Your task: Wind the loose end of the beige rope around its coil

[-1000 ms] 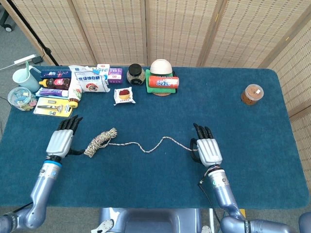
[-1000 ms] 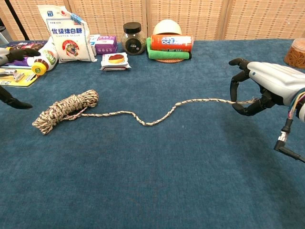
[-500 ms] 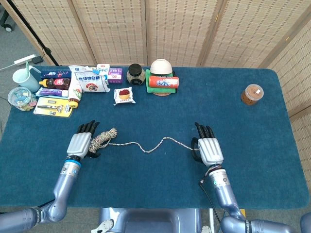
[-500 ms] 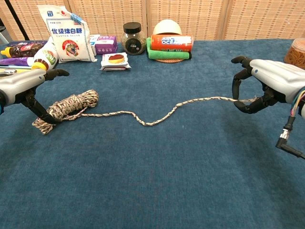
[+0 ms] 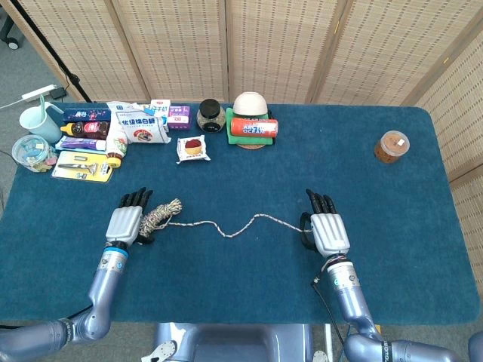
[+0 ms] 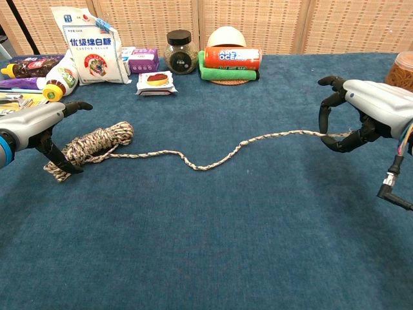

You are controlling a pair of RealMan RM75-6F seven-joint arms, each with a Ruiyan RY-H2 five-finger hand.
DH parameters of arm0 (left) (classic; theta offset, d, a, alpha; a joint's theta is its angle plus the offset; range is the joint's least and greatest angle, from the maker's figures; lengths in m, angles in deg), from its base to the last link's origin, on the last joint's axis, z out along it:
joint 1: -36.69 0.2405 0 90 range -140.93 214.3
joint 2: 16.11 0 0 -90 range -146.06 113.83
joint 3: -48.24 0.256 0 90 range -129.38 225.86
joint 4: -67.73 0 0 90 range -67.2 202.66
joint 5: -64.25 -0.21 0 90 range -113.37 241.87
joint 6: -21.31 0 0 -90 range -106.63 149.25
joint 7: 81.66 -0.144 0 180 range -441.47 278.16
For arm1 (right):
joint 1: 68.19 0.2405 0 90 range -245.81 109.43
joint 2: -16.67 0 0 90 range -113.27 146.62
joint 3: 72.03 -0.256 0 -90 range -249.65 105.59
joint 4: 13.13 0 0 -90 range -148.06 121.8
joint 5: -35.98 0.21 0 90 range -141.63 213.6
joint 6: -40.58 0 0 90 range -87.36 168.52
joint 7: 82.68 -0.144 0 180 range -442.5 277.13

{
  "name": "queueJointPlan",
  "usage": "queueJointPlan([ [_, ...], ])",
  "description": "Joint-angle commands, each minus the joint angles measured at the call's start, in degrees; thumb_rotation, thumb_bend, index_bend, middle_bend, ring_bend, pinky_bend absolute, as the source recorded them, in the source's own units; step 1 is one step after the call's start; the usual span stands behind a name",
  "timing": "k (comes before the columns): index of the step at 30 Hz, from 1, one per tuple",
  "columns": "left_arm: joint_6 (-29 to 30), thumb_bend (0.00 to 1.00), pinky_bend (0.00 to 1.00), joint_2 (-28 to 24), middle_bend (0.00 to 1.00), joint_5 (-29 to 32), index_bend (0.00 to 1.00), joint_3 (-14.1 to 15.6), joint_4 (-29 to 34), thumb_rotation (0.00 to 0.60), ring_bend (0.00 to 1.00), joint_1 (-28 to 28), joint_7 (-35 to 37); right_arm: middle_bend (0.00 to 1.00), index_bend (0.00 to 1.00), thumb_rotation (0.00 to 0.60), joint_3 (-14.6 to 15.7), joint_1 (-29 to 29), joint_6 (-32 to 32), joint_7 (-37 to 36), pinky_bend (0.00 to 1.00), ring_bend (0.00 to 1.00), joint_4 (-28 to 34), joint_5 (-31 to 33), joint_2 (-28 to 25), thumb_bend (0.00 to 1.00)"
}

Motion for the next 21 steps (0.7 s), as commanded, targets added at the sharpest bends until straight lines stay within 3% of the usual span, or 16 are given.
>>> queueJointPlan([
  [1,0.1,0.09,0.13,0.9,0.00,0.1,0.00,0.1,-1.5,0.600,0.00,-0.1,-0.2,0.00,0.60,0.600,0.0,0.0,0.0,-0.1,0.00,0.00,-0.1,0.0,-0.1,0.45],
  [10,-0.3,0.14,0.29,1.3,0.00,1.6,0.01,0.3,-3.0,0.600,0.03,-0.3,-1.7,0.00,0.61,0.600,-0.3,0.0,0.1,-0.5,0.00,0.00,-0.3,0.1,-0.1,0.46],
  [14,0.7,0.19,0.37,1.7,0.09,0.7,0.17,0.1,-4.9,0.600,0.18,-0.3,-1.7,0.00,0.61,0.600,-0.3,0.0,0.2,-0.5,0.00,0.00,-0.5,0.1,0.0,0.46],
  [21,1.9,0.22,0.47,2.8,0.24,-2.0,0.37,0.3,-6.5,0.600,0.30,-0.4,-0.7,0.00,0.61,0.600,-0.1,0.0,0.1,-0.4,0.00,0.00,-0.5,0.0,0.2,0.46],
])
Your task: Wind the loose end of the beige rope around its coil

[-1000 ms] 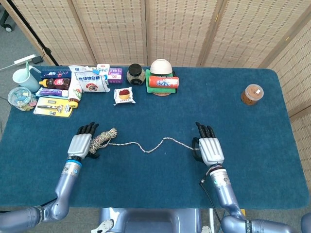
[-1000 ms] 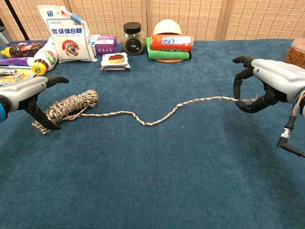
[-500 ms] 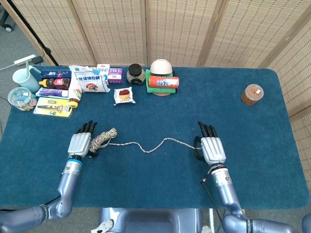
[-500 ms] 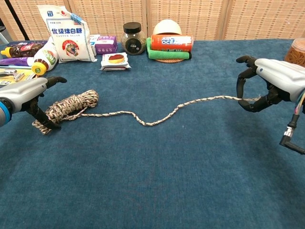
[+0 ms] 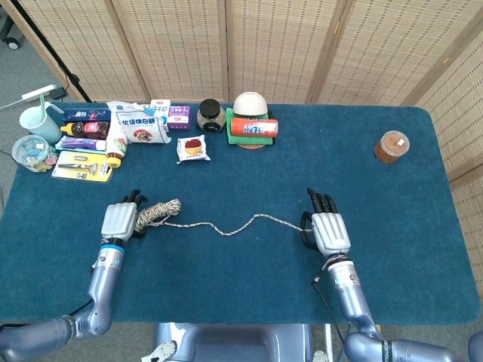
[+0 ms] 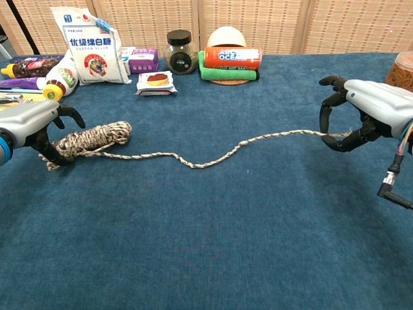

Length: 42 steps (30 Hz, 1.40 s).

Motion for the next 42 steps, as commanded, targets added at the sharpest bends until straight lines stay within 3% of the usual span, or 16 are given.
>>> queueJointPlan([
  [1,0.0,0.22,0.48,0.5,0.25,-0.6,0.38,0.1,-0.7,0.600,0.31,0.0,0.4,0.00,0.61,0.600,0.0,0.0,-0.1,0.0,0.00,0.00,0.1,-0.1,0.0,0.46],
  [6,-0.4,0.27,0.56,0.7,0.34,-0.8,0.51,0.2,-1.0,0.600,0.40,-0.1,0.1,0.00,0.61,0.600,0.0,-0.1,-0.3,0.1,0.00,0.00,0.3,-0.3,-0.1,0.46],
  [10,-0.7,0.32,0.59,0.9,0.36,-0.7,0.53,0.2,-1.5,0.600,0.43,-0.2,-0.3,0.00,0.61,0.600,0.0,-0.1,-0.3,0.1,0.00,0.00,0.4,-0.2,-0.1,0.46],
  [13,-1.0,0.37,0.63,1.4,0.39,-1.3,0.56,0.4,-2.4,0.600,0.47,-0.4,0.0,0.00,0.61,0.600,0.0,-0.2,-0.3,0.1,0.00,0.00,0.4,-0.2,-0.2,0.46],
  [21,-0.9,0.54,0.75,2.2,0.52,-5.6,0.74,0.9,-5.2,0.600,0.59,-0.6,3.4,0.00,0.61,0.600,0.1,-0.3,-0.2,-0.3,0.00,0.00,0.4,-0.4,-0.3,0.46],
  [32,1.8,0.55,0.75,0.6,0.53,-15.3,0.75,0.1,-6.4,0.600,0.60,-1.6,11.7,0.00,0.63,0.600,0.7,-0.7,-0.9,-0.6,0.00,0.00,4.9,-2.9,-2.5,0.46],
  [42,0.0,0.55,0.75,-0.6,0.53,-17.8,0.75,-2.9,-4.0,0.600,0.60,-7.1,6.0,0.00,0.65,0.600,-2.0,0.9,-0.3,1.7,0.00,0.00,18.4,-3.4,-8.8,0.47],
])
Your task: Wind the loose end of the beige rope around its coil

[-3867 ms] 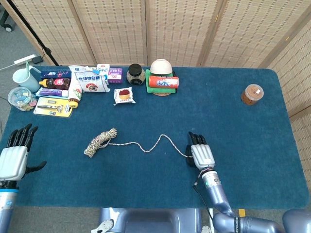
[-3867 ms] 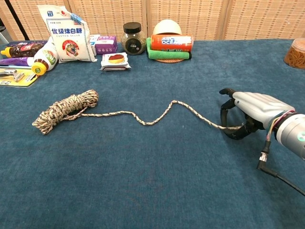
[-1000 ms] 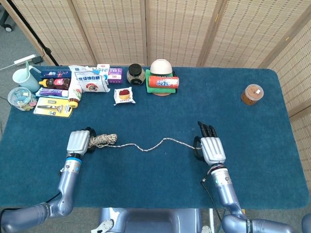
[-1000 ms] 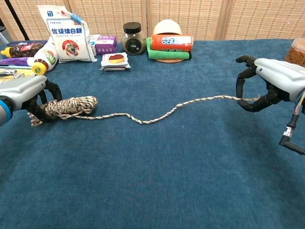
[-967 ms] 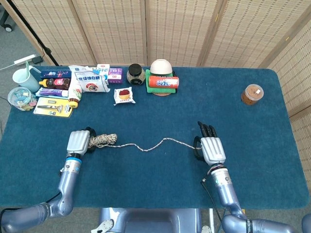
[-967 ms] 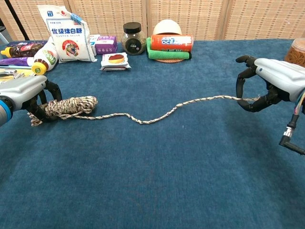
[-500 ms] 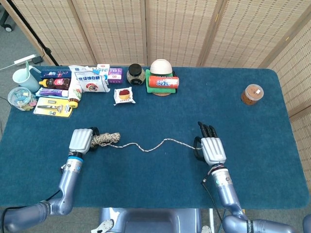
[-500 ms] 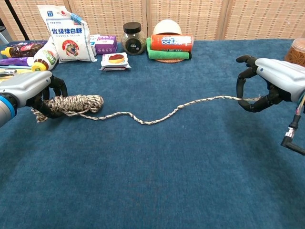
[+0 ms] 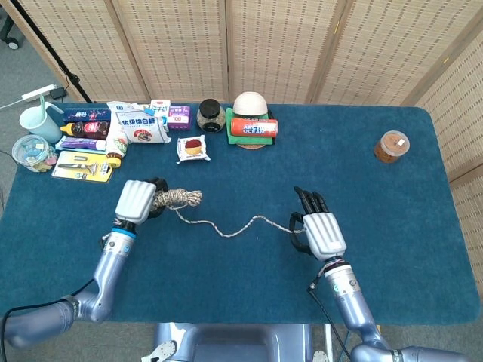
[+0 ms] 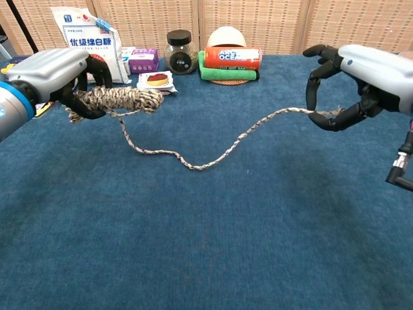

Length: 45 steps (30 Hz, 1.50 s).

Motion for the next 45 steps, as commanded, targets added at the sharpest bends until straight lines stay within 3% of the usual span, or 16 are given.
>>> queueJointPlan([
  [1,-1.5,0.55,0.75,-0.2,0.53,-0.1,0.75,-1.6,1.3,0.600,0.60,-2.6,-2.7,0.00,0.65,0.600,-2.3,1.3,1.4,0.9,0.00,0.00,7.2,1.6,-3.9,0.47],
  [13,-6.3,0.54,0.75,3.8,0.53,0.1,0.75,-2.9,-3.0,0.600,0.60,-9.6,-7.6,0.00,0.66,0.600,-10.4,9.0,2.0,10.1,0.00,0.00,19.5,11.6,-9.2,0.50],
  [23,-8.9,0.54,0.75,10.1,0.53,0.0,0.75,-2.2,-9.1,0.600,0.60,-13.3,-6.9,0.00,0.66,0.600,-19.2,19.6,-1.5,16.7,0.00,0.00,23.2,26.2,-9.9,0.50],
  [36,-9.6,0.54,0.75,11.6,0.53,-3.5,0.75,1.0,-12.5,0.600,0.60,-13.7,-3.0,0.00,0.68,0.600,-28.1,31.3,-5.5,19.7,0.00,0.00,15.7,39.3,-11.8,0.51],
  [45,-7.8,0.54,0.75,10.7,0.53,-8.2,0.75,3.9,-10.6,0.600,0.60,-12.7,2.4,0.00,0.70,0.600,-30.3,36.9,-3.3,17.4,0.00,0.00,4.8,46.0,-11.5,0.51],
])
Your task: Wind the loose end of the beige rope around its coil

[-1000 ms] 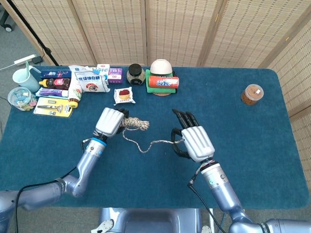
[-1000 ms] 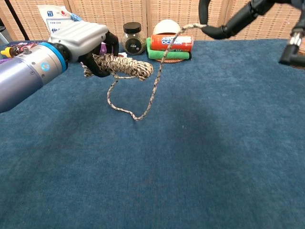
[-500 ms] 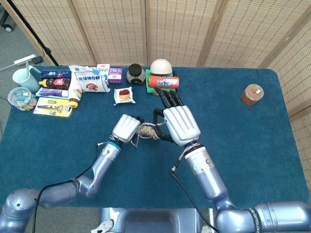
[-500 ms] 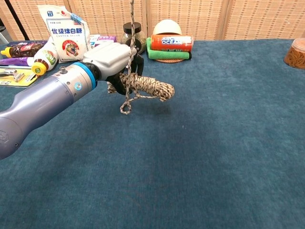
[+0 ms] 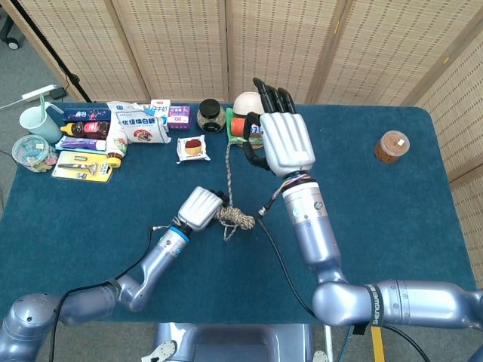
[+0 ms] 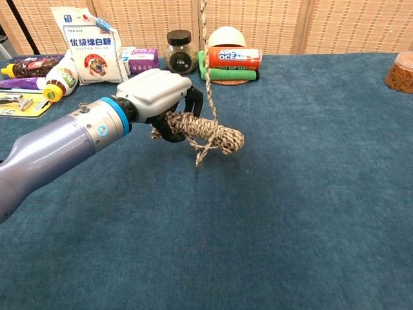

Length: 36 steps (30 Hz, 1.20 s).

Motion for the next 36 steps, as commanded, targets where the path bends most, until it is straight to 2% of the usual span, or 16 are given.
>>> queueJointPlan([
  [1,1.2,0.54,0.75,-0.6,0.53,-1.8,0.75,1.1,0.8,0.600,0.60,0.5,1.7,0.00,0.70,0.600,-0.9,2.2,1.4,-2.0,0.00,0.00,-4.0,2.9,0.3,0.51],
  [14,2.6,0.54,0.75,-6.1,0.53,-8.1,0.75,4.5,4.1,0.600,0.59,1.3,8.4,0.00,0.70,0.600,2.9,3.3,4.1,-7.7,0.00,0.00,-12.4,3.4,2.0,0.51],
  [19,1.7,0.54,0.75,-5.8,0.53,-8.1,0.75,4.3,2.2,0.600,0.59,1.0,8.8,0.00,0.70,0.600,1.5,4.0,5.0,-9.3,0.00,0.00,-13.1,6.0,1.5,0.51],
  [25,1.0,0.54,0.75,-5.7,0.53,-9.8,0.77,5.7,1.5,0.600,0.59,0.7,10.5,0.00,0.71,0.600,1.3,5.3,4.7,-8.8,0.00,0.00,-14.9,6.6,1.1,0.51],
  [32,0.8,0.54,0.75,-6.5,0.53,-11.9,0.78,7.6,2.1,0.600,0.59,0.7,12.6,0.00,0.71,0.600,-0.9,7.2,5.9,-10.1,0.00,0.00,-19.7,9.8,1.3,0.51],
  [36,2.5,0.54,0.75,-8.7,0.53,-14.0,0.78,8.3,5.0,0.600,0.59,0.9,17.7,0.00,0.71,0.600,0.1,7.5,7.6,-10.5,0.00,0.00,-24.5,11.0,1.9,0.51],
])
